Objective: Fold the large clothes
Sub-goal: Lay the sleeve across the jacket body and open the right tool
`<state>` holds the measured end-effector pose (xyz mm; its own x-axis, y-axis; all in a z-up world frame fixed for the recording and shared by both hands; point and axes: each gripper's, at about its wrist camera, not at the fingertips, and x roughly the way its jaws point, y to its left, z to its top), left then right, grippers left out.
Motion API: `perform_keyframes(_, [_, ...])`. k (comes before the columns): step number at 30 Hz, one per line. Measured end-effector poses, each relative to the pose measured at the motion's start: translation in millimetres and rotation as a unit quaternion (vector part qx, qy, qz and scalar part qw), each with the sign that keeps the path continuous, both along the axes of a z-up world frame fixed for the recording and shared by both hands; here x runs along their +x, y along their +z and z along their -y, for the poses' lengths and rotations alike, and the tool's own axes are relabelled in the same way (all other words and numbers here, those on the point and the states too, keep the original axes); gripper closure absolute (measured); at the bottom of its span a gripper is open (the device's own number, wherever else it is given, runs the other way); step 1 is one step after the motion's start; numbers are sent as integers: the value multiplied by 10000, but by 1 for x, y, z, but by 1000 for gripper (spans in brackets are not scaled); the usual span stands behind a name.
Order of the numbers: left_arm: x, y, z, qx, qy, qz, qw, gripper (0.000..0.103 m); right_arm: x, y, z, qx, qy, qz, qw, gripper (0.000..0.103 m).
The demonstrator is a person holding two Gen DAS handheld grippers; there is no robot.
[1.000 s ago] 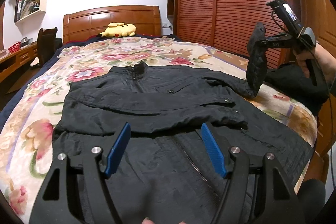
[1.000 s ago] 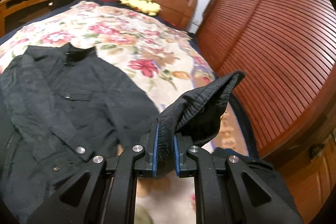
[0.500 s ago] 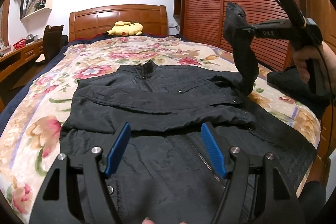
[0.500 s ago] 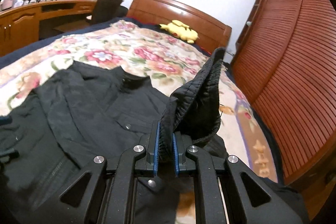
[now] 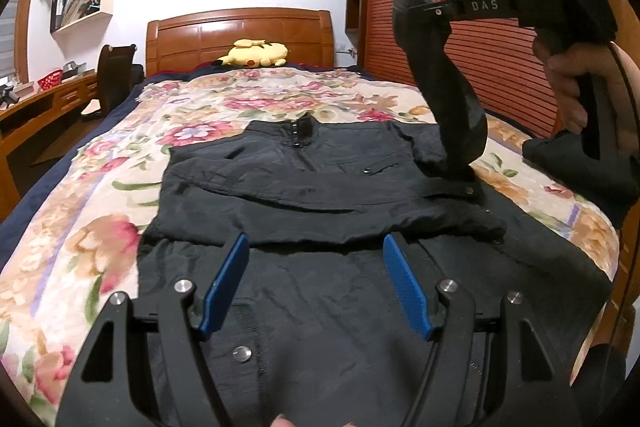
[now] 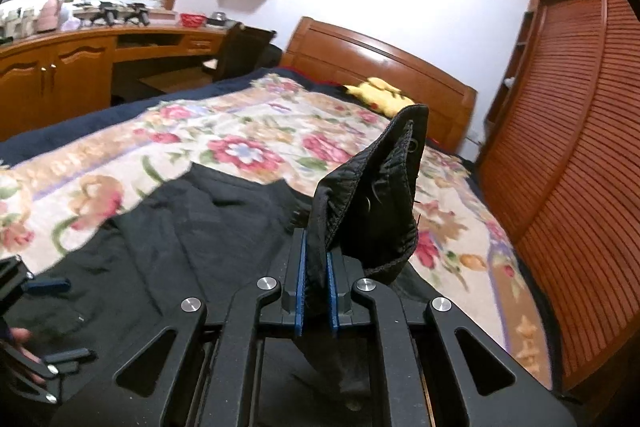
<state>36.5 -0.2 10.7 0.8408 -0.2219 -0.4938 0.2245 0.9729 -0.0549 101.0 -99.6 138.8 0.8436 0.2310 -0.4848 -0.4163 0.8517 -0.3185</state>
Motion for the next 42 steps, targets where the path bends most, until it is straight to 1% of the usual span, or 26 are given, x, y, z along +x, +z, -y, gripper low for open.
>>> perform_keyframes(5, [-4,-1,-21,21,201,-8,9998,34,-4,-15,-29,76,347,-241,9991,97])
perform_keyframes(11, [-8,0,-46,-38,438,12,9990,34,-14,-37,-49,271,649,-548,9960,97])
perform_keyframes(14, [-8,-1,-54,-63,521,5,9986,34,-16,-48,-57,285,704,-677,9948,97])
perform_keyframes(18, [-8,0,-61,-87,586,13,9982,34,-16,-66,-63,374,752,-970,9917,97])
perform_keyframes(21, [-8,0,-62,-68,635,22,9980,34,-16,-83,-61,637,740,-1250,9873,97])
perform_keyframes(22, [-8,0,-62,-59,650,28,9979,34,-17,-89,-60,656,749,-1314,9863,97])
perform_keyframes(26, [-9,0,-63,-1,717,69,9974,34,-22,-119,-62,624,747,-1569,9828,97])
perform_keyframes(30, [-8,-1,-65,2,734,46,9973,34,-31,-138,-65,532,783,-1755,9799,96])
perform_keyframes(34, [-8,0,-66,-41,746,58,9972,34,-42,-148,-66,333,739,-1737,9815,94])
perform_keyframes(36, [-7,0,-67,-58,751,58,9971,34,-52,-149,-65,151,668,-1563,9853,92])
perform_keyframes(37, [-7,0,-67,-64,754,55,9971,34,-56,-149,-63,124,643,-1489,9867,89])
perform_keyframes(39, [-6,-1,-68,-68,751,41,9971,34,-63,-145,-57,201,662,-1494,9864,77])
perform_keyframes(41, [-6,-1,-66,-51,749,32,9972,34,-70,-140,-50,279,679,-1455,9866,49])
perform_keyframes(42, [-5,-2,-66,-46,749,32,9972,34,-75,-137,-45,330,716,-1426,9866,44])
